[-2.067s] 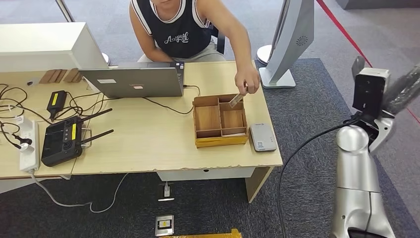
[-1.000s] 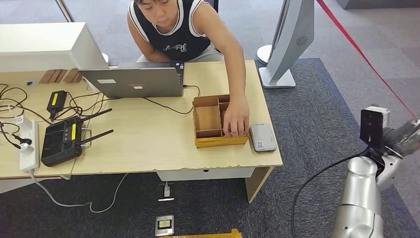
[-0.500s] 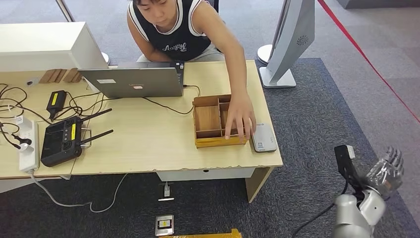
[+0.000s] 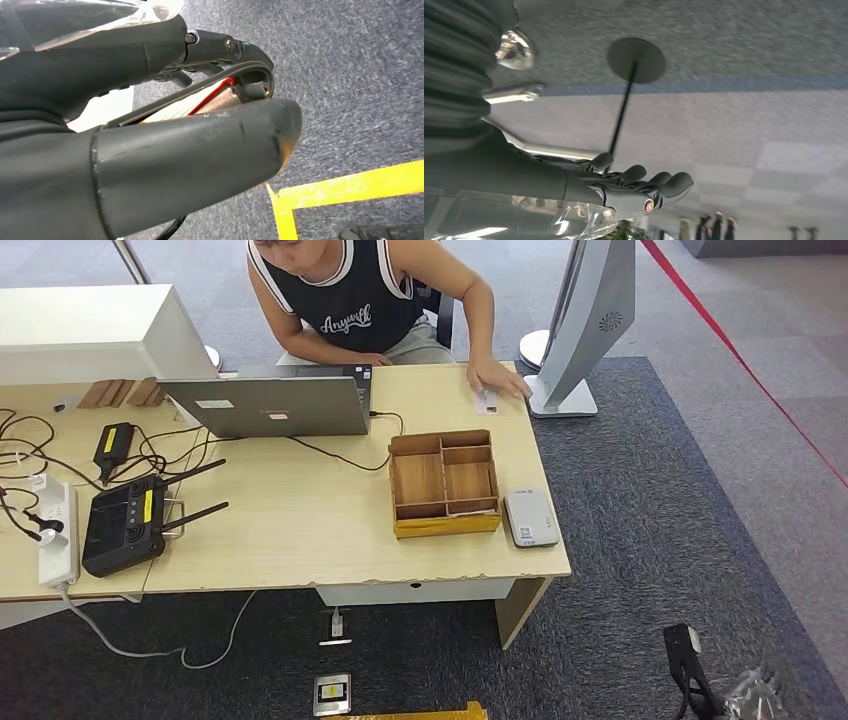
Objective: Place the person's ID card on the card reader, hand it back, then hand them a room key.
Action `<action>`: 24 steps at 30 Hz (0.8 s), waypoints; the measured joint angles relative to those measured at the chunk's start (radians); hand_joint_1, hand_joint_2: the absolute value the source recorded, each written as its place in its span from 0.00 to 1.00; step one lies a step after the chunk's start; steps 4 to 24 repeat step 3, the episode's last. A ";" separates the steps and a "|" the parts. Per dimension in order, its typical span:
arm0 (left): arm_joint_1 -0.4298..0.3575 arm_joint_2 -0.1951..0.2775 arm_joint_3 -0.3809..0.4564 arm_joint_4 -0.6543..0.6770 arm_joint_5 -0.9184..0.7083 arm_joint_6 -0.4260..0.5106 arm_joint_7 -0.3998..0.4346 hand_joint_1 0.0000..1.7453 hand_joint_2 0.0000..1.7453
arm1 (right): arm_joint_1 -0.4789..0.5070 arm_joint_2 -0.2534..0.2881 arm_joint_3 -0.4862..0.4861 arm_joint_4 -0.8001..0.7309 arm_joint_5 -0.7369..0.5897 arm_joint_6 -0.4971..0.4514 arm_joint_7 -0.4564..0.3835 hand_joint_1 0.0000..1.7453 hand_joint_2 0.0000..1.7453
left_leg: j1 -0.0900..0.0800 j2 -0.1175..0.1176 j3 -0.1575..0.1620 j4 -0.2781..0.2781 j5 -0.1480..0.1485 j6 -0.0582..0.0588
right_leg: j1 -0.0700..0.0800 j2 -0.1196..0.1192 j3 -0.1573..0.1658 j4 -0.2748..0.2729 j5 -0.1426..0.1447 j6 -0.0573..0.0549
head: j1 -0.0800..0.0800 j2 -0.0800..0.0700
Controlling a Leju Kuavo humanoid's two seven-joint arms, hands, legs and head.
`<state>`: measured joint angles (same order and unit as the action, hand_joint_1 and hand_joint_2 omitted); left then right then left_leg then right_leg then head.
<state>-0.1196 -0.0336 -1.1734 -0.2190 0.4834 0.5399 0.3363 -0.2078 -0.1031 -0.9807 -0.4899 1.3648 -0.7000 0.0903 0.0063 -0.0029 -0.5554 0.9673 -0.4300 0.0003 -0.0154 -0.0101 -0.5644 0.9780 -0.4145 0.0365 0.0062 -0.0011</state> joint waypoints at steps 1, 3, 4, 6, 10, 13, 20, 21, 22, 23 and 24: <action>0.000 0.002 0.000 0.000 -0.001 -0.002 -0.005 0.00 0.00 | 0.008 -0.001 -0.002 0.014 0.002 0.000 0.013 0.00 1.00 | 0.000 0.000 0.000 0.000 0.000 0.000 | 0.000 0.000 0.000 0.000 0.000 0.000 | 0.000 0.000; 0.000 0.004 0.000 0.000 -0.002 -0.005 -0.011 0.00 0.00 | 0.018 -0.002 -0.005 0.033 0.005 0.000 0.032 0.00 1.00 | 0.000 0.000 0.000 0.000 0.000 0.000 | 0.000 0.000 0.000 0.000 0.000 0.000 | 0.000 0.000; 0.000 0.004 0.000 0.000 -0.002 -0.005 -0.011 0.00 0.00 | 0.018 -0.002 -0.005 0.033 0.005 0.000 0.032 0.00 1.00 | 0.000 0.000 0.000 0.000 0.000 0.000 | 0.000 0.000 0.000 0.000 0.000 0.000 | 0.000 0.000; 0.000 0.004 0.000 0.000 -0.002 -0.005 -0.011 0.00 0.00 | 0.018 -0.002 -0.005 0.033 0.005 0.000 0.032 0.00 1.00 | 0.000 0.000 0.000 0.000 0.000 0.000 | 0.000 0.000 0.000 0.000 0.000 0.000 | 0.000 0.000; 0.000 0.004 0.000 0.000 -0.002 -0.005 -0.011 0.00 0.00 | 0.018 -0.002 -0.005 0.033 0.005 0.000 0.032 0.00 1.00 | 0.000 0.000 0.000 0.000 0.000 0.000 | 0.000 0.000 0.000 0.000 0.000 0.000 | 0.000 0.000; 0.000 0.004 0.000 0.000 -0.002 -0.005 -0.011 0.00 0.00 | 0.018 -0.002 -0.005 0.033 0.005 0.000 0.032 0.00 1.00 | 0.000 0.000 0.000 0.000 0.000 0.000 | 0.000 0.000 0.000 0.000 0.000 0.000 | 0.000 0.000; 0.000 0.004 0.000 0.000 -0.002 -0.005 -0.011 0.00 0.00 | 0.018 -0.002 -0.005 0.033 0.005 0.000 0.032 0.00 1.00 | 0.000 0.000 0.000 0.000 0.000 0.000 | 0.000 0.000 0.000 0.000 0.000 0.000 | 0.000 0.000; 0.000 0.004 0.000 0.000 -0.002 -0.005 -0.011 0.00 0.00 | 0.018 -0.002 -0.005 0.033 0.005 0.000 0.032 0.00 1.00 | 0.000 0.000 0.000 0.000 0.000 0.000 | 0.000 0.000 0.000 0.000 0.000 0.000 | 0.000 0.000; 0.000 0.004 0.000 0.000 -0.002 -0.005 -0.011 0.00 0.00 | 0.018 -0.002 -0.005 0.033 0.005 0.000 0.032 0.00 1.00 | 0.000 0.000 0.000 0.000 0.000 0.000 | 0.000 0.000 0.000 0.000 0.000 0.000 | 0.000 0.000; 0.000 0.004 0.000 0.000 -0.002 -0.005 -0.011 0.00 0.00 | 0.018 -0.002 -0.005 0.033 0.005 0.000 0.032 0.00 1.00 | 0.000 0.000 0.000 0.000 0.000 0.000 | 0.000 0.000 0.000 0.000 0.000 0.000 | 0.000 0.000; 0.000 0.004 0.000 0.000 -0.002 -0.005 -0.011 0.00 0.00 | 0.018 -0.002 -0.005 0.033 0.005 0.000 0.032 0.00 1.00 | 0.000 0.000 0.000 0.000 0.000 0.000 | 0.000 0.000 0.000 0.000 0.000 0.000 | 0.000 0.000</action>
